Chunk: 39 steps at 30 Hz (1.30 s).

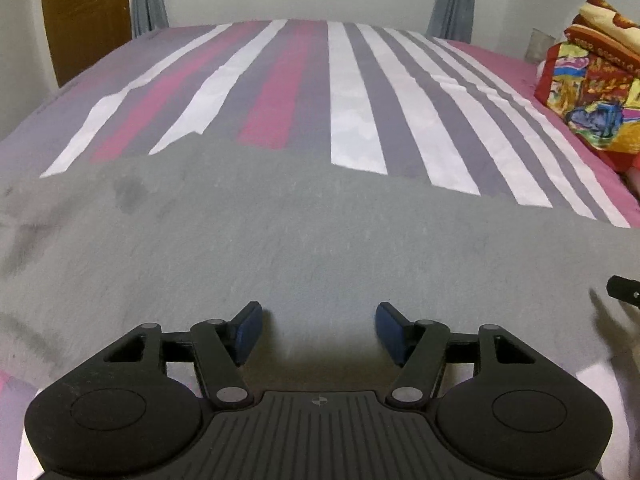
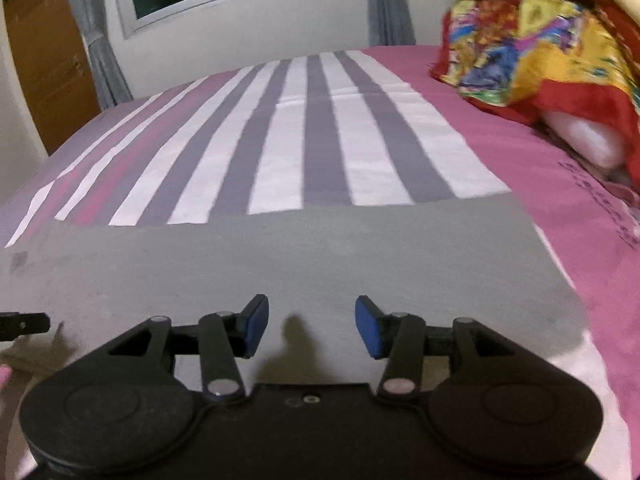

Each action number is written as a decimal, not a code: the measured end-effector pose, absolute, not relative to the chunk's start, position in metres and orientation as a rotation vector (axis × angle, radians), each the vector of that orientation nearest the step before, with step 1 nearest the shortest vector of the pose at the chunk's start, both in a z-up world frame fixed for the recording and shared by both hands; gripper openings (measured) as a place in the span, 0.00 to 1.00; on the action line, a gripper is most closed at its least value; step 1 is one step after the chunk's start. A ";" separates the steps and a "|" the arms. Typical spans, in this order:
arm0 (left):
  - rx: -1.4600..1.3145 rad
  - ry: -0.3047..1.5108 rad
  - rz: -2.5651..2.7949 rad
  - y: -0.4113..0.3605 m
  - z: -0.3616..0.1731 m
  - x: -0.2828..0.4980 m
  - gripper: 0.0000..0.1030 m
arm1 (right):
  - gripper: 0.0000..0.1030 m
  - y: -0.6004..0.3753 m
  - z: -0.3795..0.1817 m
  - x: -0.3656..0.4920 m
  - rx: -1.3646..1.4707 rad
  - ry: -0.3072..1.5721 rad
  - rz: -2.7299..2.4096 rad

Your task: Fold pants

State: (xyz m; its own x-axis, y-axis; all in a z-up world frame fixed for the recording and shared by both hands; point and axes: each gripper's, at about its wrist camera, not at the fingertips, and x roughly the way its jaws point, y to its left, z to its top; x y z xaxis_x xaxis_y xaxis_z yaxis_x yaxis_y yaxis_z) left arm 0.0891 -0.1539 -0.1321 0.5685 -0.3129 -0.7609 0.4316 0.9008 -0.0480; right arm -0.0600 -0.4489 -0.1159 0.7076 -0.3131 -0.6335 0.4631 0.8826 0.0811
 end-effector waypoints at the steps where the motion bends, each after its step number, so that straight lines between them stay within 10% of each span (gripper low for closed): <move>1: 0.148 0.867 -0.433 -0.157 -0.134 0.093 0.61 | 0.47 -0.447 -0.116 -0.053 0.242 0.654 -0.430; 39: 0.169 0.885 -0.321 -0.127 -0.154 0.097 0.71 | 0.61 -0.428 -0.134 -0.051 0.170 0.759 -0.493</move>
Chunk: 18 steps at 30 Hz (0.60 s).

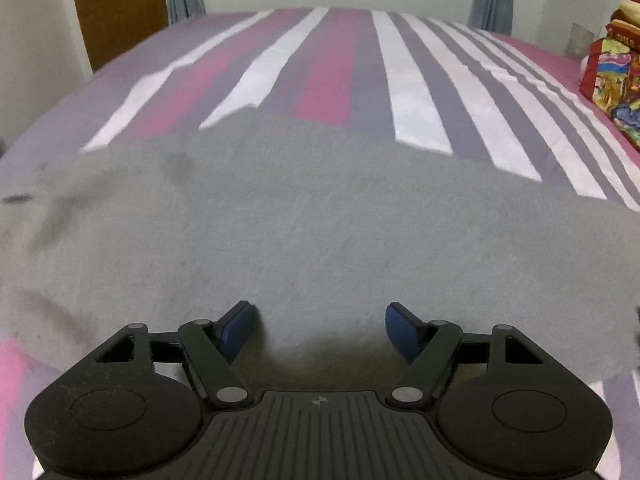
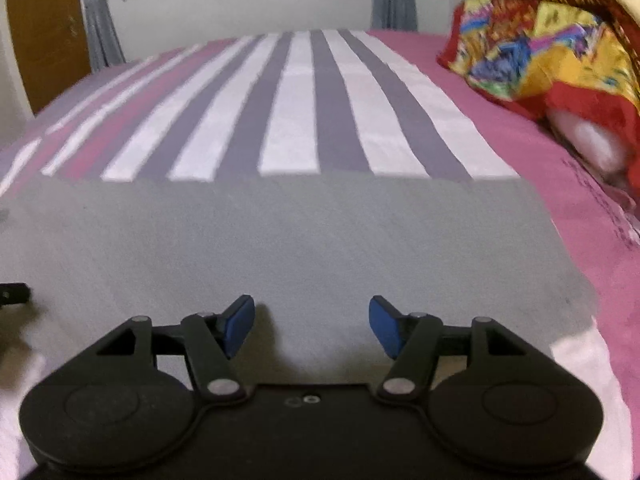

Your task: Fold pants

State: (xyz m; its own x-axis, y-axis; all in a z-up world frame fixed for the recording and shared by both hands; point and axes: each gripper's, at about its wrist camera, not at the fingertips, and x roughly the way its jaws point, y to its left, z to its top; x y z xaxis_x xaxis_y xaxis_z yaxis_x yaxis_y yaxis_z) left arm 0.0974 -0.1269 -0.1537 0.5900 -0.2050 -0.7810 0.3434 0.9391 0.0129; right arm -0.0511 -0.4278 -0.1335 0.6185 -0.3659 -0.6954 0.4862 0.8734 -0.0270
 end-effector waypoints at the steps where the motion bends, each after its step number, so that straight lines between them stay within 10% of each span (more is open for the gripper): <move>1: 0.178 0.877 -0.314 -0.125 -0.153 0.095 0.71 | 0.61 -0.430 -0.132 -0.056 0.170 0.754 -0.498; 18: 0.179 0.872 -0.391 -0.147 -0.149 0.079 0.71 | 0.59 -0.510 -0.134 -0.142 0.473 0.704 -0.663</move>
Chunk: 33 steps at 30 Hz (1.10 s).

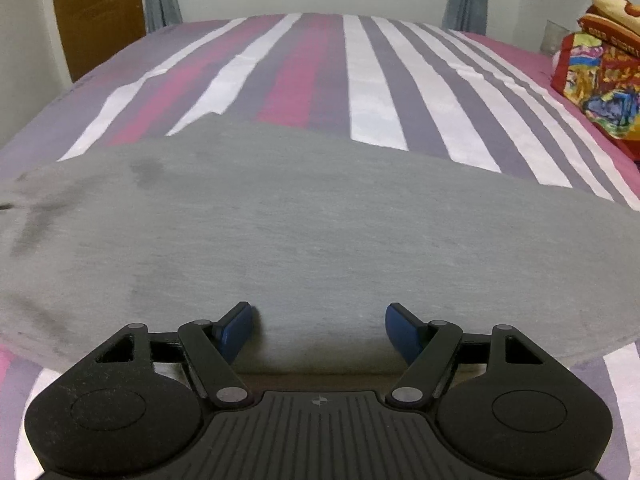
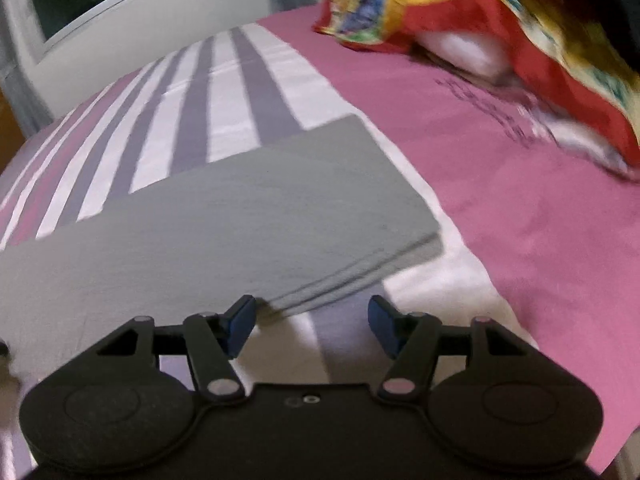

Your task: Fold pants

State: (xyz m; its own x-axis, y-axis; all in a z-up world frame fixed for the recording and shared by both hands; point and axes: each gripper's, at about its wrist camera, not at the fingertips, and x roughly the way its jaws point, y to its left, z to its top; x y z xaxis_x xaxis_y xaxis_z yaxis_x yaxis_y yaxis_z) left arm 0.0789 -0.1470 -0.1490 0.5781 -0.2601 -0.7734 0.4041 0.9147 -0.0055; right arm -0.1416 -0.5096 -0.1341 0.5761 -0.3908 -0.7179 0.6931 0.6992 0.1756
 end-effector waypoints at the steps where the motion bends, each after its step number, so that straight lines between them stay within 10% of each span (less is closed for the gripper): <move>1: 0.189 0.872 -0.391 -0.150 -0.151 0.077 0.71 | 0.59 -0.514 -0.136 -0.143 0.503 0.695 -0.667; 9: 0.217 0.869 -0.395 -0.152 -0.153 0.076 0.77 | 0.50 -0.541 -0.144 -0.135 0.659 0.604 -0.722; 13: 0.216 0.871 -0.393 -0.152 -0.154 0.077 0.77 | 0.13 -0.544 -0.138 -0.138 0.698 0.537 -0.706; 20: 0.223 0.861 -0.388 -0.155 -0.157 0.077 0.77 | 0.26 -0.552 -0.147 -0.129 0.701 0.551 -0.713; 25: 0.218 0.865 -0.395 -0.154 -0.155 0.078 0.77 | 0.12 -0.546 -0.140 -0.129 0.696 0.506 -0.704; 33: 0.234 0.869 -0.396 -0.156 -0.155 0.079 0.77 | 0.20 -0.553 -0.145 -0.122 0.706 0.547 -0.721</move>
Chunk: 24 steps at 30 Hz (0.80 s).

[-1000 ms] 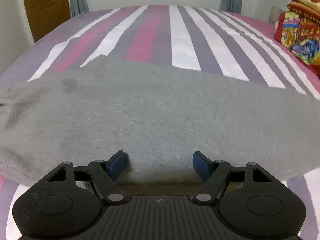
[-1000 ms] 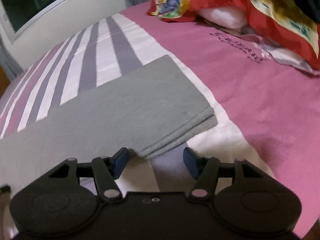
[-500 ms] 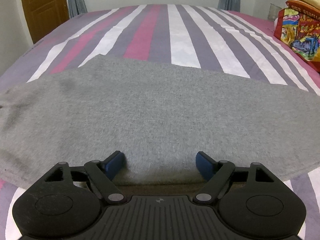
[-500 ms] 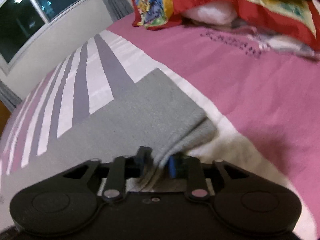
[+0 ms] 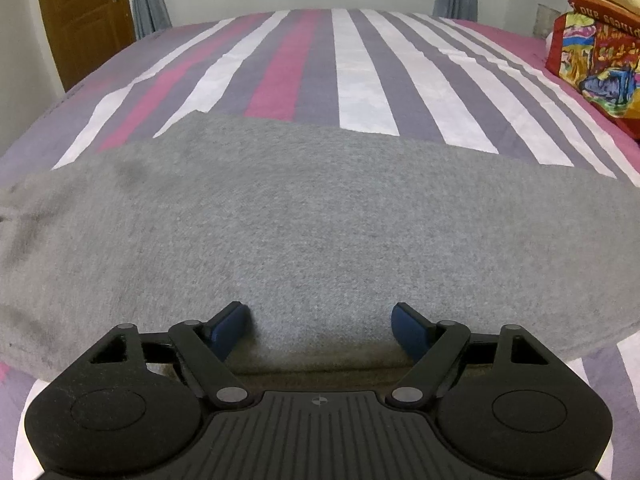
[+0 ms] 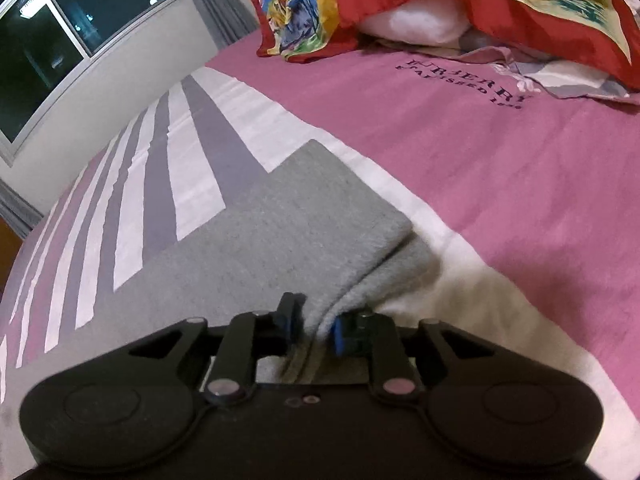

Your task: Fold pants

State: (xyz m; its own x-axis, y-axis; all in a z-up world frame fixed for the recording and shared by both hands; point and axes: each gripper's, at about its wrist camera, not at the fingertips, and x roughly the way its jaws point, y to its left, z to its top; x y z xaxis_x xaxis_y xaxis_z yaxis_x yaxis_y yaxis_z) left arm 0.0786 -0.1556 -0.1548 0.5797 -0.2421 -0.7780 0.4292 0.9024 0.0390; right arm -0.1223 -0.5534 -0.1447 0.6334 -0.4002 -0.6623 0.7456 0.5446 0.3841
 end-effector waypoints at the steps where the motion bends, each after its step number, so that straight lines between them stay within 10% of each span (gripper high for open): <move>1: 0.232 0.872 -0.397 -0.156 -0.154 0.079 0.77 | 0.17 -0.553 -0.143 -0.121 0.694 0.548 -0.724; 24: 0.183 0.833 -0.310 -0.096 -0.138 0.113 0.77 | 0.12 -0.513 -0.094 -0.079 0.521 0.492 -0.664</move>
State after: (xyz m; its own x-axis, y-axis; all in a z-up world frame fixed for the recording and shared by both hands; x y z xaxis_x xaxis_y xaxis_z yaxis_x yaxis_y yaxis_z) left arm 0.1125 -0.0960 -0.1379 0.6318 -0.1980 -0.7494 0.3399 0.9397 0.0382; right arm -0.0791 -0.5130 -0.0943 0.6849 -0.4448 -0.5772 0.6815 0.6713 0.2914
